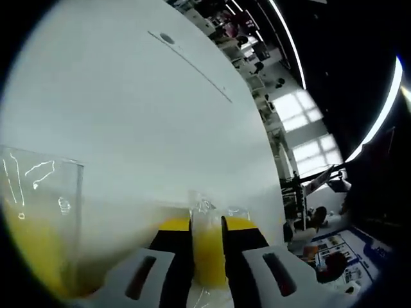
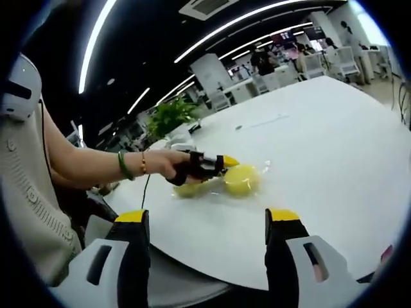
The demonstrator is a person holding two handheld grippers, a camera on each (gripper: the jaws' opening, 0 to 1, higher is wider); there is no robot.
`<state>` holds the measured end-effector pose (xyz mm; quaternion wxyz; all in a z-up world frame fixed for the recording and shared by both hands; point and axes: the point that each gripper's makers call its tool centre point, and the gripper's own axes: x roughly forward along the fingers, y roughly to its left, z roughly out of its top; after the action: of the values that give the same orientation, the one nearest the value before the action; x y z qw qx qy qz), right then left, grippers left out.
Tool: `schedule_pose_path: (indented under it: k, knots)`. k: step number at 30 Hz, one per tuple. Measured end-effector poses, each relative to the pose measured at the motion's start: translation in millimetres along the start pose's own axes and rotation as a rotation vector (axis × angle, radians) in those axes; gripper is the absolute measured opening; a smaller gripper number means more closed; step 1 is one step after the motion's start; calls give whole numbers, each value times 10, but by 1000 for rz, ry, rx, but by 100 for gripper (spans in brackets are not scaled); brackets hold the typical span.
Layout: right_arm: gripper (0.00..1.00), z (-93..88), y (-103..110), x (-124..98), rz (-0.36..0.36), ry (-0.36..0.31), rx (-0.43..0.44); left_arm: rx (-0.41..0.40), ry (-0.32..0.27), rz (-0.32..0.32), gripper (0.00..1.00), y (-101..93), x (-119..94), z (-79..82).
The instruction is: Compare the silicone blocks by pressing each to a similar depth, holding the contact briefly, and releasing to observe deformation and rebound differences across the visible hardness samples.
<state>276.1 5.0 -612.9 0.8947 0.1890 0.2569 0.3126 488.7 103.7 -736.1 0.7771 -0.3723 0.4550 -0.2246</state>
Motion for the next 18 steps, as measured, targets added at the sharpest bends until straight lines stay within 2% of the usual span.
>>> schedule_pose_path:
  k: [4, 6, 7, 8, 9, 13, 16, 18]
  knots:
    - [66, -23, -9, -9, -1, 3, 5, 41, 16, -3, 8, 14, 24, -44]
    - [66, -13, -13, -16, -3, 0, 3, 30, 24, -43, 0, -51, 20, -72]
    - [66, 2, -17, -18, -3, -4, 2, 39, 24, -33, 0, -37, 16, -72]
    - [66, 9, -17, -20, -3, -6, 2, 74, 36, -49, 0, -68, 10, -82]
    - [66, 15, -19, -18, -2, -7, 1, 117, 41, -35, 0, -42, 8, -87]
    - [65, 36, -17, -6, 0, -8, -7, 84, 36, -43, 0, -52, -6, -86]
    - [65, 59, 6, -9, 4, -14, -9, 130, 35, -66, 0, -99, -14, -87]
    - [65, 58, 15, -14, 6, -14, -9, 129, 31, -90, 0, -147, -35, -92]
